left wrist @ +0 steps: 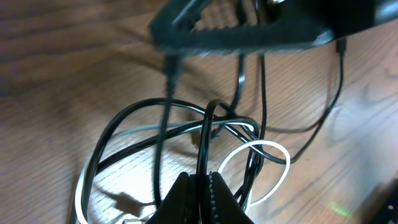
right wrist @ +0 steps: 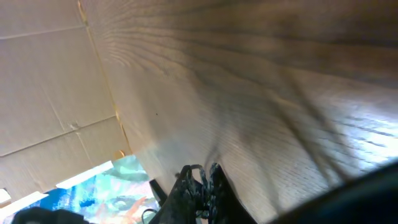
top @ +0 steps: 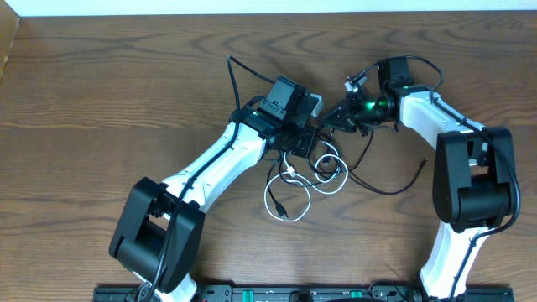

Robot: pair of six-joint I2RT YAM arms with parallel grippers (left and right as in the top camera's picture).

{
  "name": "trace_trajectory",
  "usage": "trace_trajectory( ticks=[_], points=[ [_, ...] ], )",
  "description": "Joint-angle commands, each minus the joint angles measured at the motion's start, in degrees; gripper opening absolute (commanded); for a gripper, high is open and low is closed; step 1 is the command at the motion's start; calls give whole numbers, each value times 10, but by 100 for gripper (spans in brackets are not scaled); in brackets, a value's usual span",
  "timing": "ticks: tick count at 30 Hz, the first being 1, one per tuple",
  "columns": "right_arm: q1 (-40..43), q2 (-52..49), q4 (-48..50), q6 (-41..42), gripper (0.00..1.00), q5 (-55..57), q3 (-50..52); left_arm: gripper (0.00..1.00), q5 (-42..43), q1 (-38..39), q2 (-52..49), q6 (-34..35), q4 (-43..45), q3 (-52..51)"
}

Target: Untangle cables

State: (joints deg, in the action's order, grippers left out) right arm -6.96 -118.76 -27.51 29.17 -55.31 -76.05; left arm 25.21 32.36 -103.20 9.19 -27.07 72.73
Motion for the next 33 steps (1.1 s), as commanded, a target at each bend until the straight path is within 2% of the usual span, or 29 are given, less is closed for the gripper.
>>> trace_trajectory(
  ticks=[1, 11, 15, 20, 27, 33],
  points=[
    [29, 14, -1, -39, 1, -40, 3, 7, -19, -1, -5, -4, -7, -5],
    [89, 14, -6, -105, 1, -157, 3, 7, -23, -1, -5, -5, -7, -5],
    [109, 14, -18, -113, 1, -167, 3, 7, -63, -1, -5, -5, -10, -6],
    [120, 14, -21, -147, 1, -246, 3, 8, -94, -1, -7, -5, -8, -16],
    [112, 14, -21, -143, 1, -226, 3, 8, -90, -1, -19, -5, 22, -37],
    [82, 14, -20, -96, 1, -137, 3, 8, -64, -1, -26, 1, 60, -40]
  ],
)
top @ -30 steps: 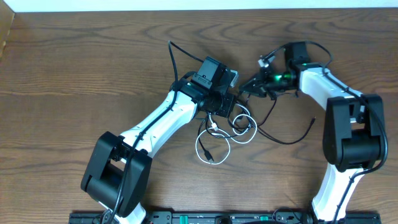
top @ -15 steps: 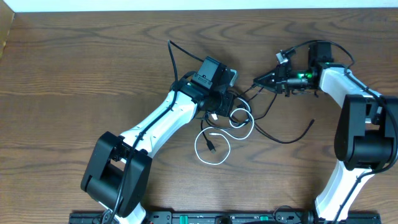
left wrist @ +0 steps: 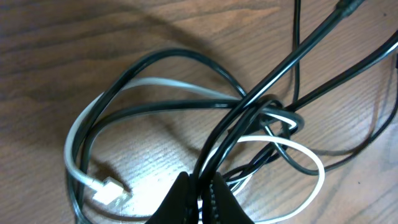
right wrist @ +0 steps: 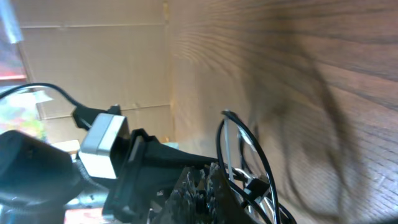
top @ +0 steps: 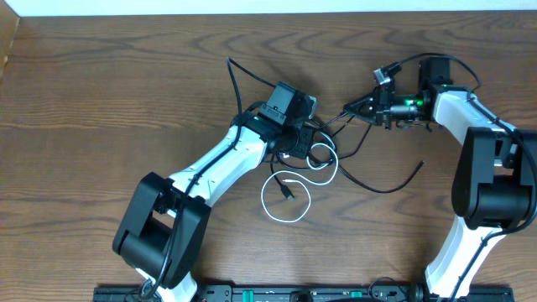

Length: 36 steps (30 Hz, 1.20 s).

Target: Untangle cables

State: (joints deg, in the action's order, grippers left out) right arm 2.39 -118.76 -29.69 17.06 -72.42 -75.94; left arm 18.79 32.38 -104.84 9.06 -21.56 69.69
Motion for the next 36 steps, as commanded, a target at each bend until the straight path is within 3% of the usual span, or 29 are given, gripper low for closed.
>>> trace_trajectory(
  ticks=[1, 8, 12, 17, 19, 21, 23, 27, 33, 36],
  points=[
    [-17, 14, 3, 29, 1, 47, 2, 8, 0, -2, -12, 10, 11, -9],
    [-40, 14, 3, 63, 2, 160, 2, 8, -19, -2, -23, 44, 35, -9],
    [-44, 14, 4, 63, 13, 160, 2, 8, -20, -2, -23, 44, 35, -9],
    [-47, 14, 3, 61, 20, 160, 2, 8, -20, -2, -23, 44, 35, -9],
    [-49, 14, 3, 61, 16, 159, 2, 8, -20, -2, -23, 44, 35, -9],
    [-49, 14, 4, 61, 1, 159, 2, 8, -19, -2, -23, 44, 35, -9],
    [-49, 14, 4, 61, 1, 154, 2, 8, -19, -2, -23, 44, 35, -9],
    [-40, 14, 13, 48, 1, 104, 2, 8, -19, -2, -23, 43, 25, -9],
    [-3, 14, 33, -61, 1, -125, 2, 8, -46, -2, -24, 37, 12, -14],
    [6, 14, 30, -82, 1, -144, 2, 8, -58, -2, -24, 37, 13, -14]
  ],
)
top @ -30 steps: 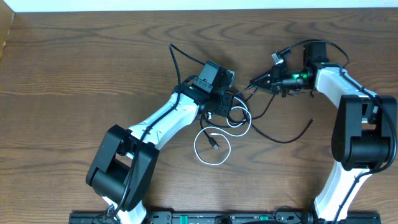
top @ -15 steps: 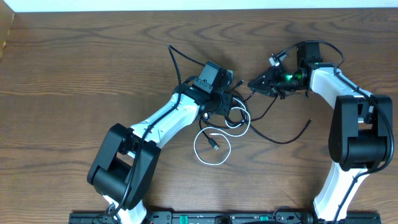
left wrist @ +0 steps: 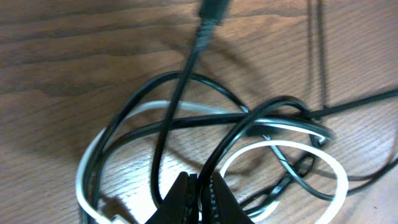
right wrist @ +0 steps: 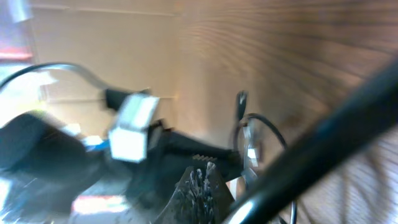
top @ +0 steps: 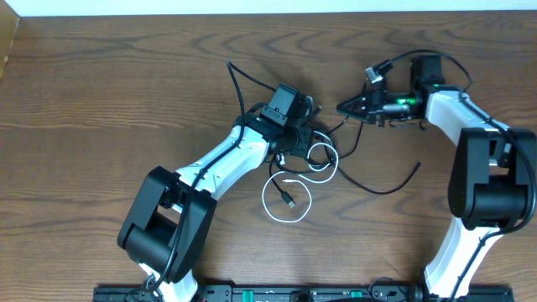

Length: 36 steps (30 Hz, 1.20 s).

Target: Untangle cables

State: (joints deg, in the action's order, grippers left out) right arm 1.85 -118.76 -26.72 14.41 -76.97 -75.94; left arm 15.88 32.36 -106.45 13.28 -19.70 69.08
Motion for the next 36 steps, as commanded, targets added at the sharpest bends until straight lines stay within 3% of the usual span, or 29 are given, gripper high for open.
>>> trace_trajectory(
  ticks=[1, 4, 7, 9, 12, 17, 22, 29, 36],
  points=[
    [14, 14, 0, -55, 1, -95, 2, 8, -30, -2, -8, -5, -6, -7],
    [17, 14, -3, -30, 1, -38, 2, 8, -30, -2, -8, -5, -8, -8],
    [14, 14, -37, 45, 1, 118, 2, 8, -30, -2, -9, -5, -7, -11],
    [8, 14, -54, 53, 1, 180, 2, 8, -31, -2, -10, -5, -7, -13],
    [-1, 14, -39, 52, 1, 134, 2, 8, -35, -2, -13, -5, -8, -14],
    [9, 14, 17, -66, 1, -125, 2, 8, -35, -2, -28, -5, -8, -14],
    [38, 14, 4, -68, 1, -98, 3, 8, -35, -2, -50, -5, -8, -14],
    [53, 14, -52, 2, 1, 118, 3, 8, -33, -2, -48, -5, -8, -12],
    [17, 14, -38, 3, 1, 128, 3, 13, -5, -3, 28, -4, -8, -11]
  ],
)
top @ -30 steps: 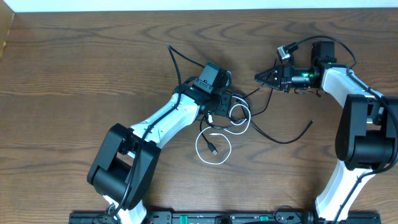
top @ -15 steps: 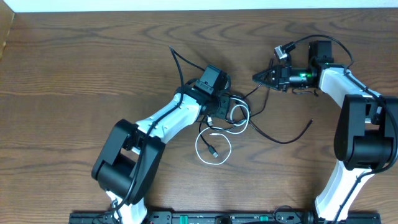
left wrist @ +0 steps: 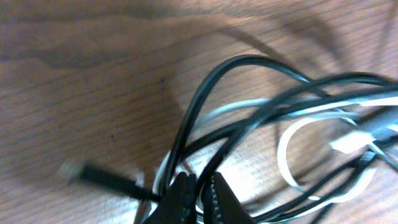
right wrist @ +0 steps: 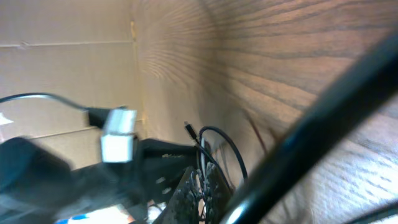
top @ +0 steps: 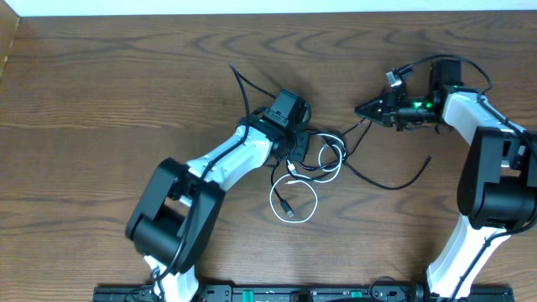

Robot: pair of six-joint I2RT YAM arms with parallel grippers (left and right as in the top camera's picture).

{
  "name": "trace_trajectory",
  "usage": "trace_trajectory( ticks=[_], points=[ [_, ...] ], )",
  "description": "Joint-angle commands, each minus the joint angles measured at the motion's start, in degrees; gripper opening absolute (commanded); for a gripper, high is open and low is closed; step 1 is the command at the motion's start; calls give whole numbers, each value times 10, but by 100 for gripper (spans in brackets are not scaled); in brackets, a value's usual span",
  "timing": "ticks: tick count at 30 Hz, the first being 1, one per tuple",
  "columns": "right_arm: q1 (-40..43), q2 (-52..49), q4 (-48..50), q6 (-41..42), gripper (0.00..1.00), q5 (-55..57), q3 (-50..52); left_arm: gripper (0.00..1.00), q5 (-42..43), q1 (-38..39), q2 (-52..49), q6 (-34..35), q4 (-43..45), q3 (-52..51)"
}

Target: Untangle cables

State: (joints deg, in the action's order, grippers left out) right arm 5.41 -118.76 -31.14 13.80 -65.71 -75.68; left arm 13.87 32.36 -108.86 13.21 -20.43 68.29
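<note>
A knot of black and white cables (top: 323, 156) lies mid-table. My left gripper (top: 295, 149) sits at its left edge, and the left wrist view shows that gripper (left wrist: 199, 182) shut on a black strand (left wrist: 205, 106) of the knot. From the knot a white cable (top: 272, 200) loops toward the near side and ends in a plug. My right gripper (top: 361, 109) is up and to the right of the knot. In the right wrist view it (right wrist: 202, 179) is shut on a thin black cable (top: 394, 184), which runs down to the knot and out to a free end at the right.
The wooden table (top: 101, 101) spreads wide to the left and far side. A cardboard edge (top: 8, 38) stands at the far left corner. A thin black lead (top: 239, 84) runs from the left wrist toward the far left. Both arm bases sit at the near edge.
My right gripper has moved to the right, still shut on the black cable. The cable's free end has shifted right and the knot slightly right. A black plug now shows at the left wrist view's lower left.
At first both grippers were shut close together at the knot. Then the right gripper stood farther right with the black cable stretched out of the knot, then slightly back left. Now it is farthest right, while the left gripper still holds the knot.
</note>
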Motion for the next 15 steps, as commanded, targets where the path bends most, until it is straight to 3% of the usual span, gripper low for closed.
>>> trace_trajectory(
  ticks=[1, 4, 8, 12, 15],
  points=[
    [-26, 14, 10, 10, 1, 15, 0, 14, 22, -3, 64, -1, 1, -3],
    [-44, 14, 21, 10, 1, 14, 0, 17, 24, -2, 89, 7, 2, -3],
    [-59, 14, 35, 25, 1, 3, 0, 35, 24, -2, 89, 7, 2, -3],
    [-62, 14, 35, 35, 1, 7, 0, 36, 44, -1, 84, 12, 9, -3],
    [-62, 14, 35, 35, 1, 7, 0, 36, 48, -1, 73, 59, 23, -3]
  ],
)
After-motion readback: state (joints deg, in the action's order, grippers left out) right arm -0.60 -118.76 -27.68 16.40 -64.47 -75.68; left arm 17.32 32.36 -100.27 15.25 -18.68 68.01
